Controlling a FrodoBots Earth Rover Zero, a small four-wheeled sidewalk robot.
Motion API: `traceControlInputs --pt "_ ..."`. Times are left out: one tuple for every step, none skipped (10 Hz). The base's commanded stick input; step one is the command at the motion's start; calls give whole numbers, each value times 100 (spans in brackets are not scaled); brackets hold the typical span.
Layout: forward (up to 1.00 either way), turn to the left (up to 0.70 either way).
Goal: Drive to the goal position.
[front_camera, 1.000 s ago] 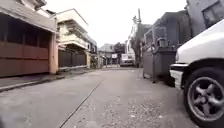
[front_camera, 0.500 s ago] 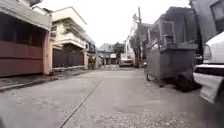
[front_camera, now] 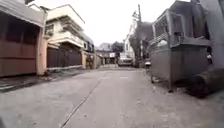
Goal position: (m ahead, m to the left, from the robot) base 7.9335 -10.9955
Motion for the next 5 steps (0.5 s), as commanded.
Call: traceControlInputs --pt "100 0" --pt "100 0" --pt "100 0" --pt "100 0" --pt "100 0"
